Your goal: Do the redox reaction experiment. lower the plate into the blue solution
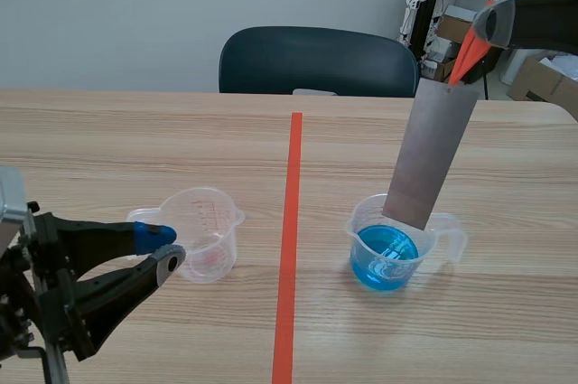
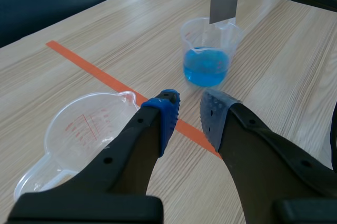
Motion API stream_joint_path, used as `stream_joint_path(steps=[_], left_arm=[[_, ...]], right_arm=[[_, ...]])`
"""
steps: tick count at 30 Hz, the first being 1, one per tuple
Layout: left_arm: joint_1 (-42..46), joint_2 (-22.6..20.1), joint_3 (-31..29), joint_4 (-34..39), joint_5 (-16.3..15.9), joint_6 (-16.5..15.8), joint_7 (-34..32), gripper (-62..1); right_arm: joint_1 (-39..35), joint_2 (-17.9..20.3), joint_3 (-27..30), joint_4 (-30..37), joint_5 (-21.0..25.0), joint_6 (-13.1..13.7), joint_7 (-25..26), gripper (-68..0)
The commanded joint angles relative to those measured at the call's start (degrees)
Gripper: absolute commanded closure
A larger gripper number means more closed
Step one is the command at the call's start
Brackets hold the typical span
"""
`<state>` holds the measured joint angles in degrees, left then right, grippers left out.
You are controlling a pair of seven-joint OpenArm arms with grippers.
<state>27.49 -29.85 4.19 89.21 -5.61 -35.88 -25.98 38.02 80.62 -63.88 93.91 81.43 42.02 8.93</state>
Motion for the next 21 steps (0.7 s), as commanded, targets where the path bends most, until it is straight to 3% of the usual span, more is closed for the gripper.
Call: stream_joint_path(steps=[1, 6, 10, 21], left_arm=[[1.42, -0.07, -0.92, 0.92, -0.52, -0.31, -1.66, -18.7], [5.60, -0.07, -3.34, 0.92, 3.08, -0.98, -5.33, -20.1], [9.14, -0.02, -4.31, 0.92, 6.71, -0.96, -9.66, -29.6], [15.52, 0.46, -4.33, 0.63, 6.82, -0.57, -12.13, -53.0]], right_arm=[[0.68, -0.07, 0.85, -0.76, 1.03, 0.70, 1.09, -0.2], [0.68, -1.75, 0.85, -3.28, 1.01, 0.70, 1.05, -0.2], [0.68, -3.48, 0.85, -5.29, 0.83, 0.70, 0.24, -0.2], [-1.22, -8.48, 0.85, -9.14, -1.14, 0.70, -1.27, -0.2]])
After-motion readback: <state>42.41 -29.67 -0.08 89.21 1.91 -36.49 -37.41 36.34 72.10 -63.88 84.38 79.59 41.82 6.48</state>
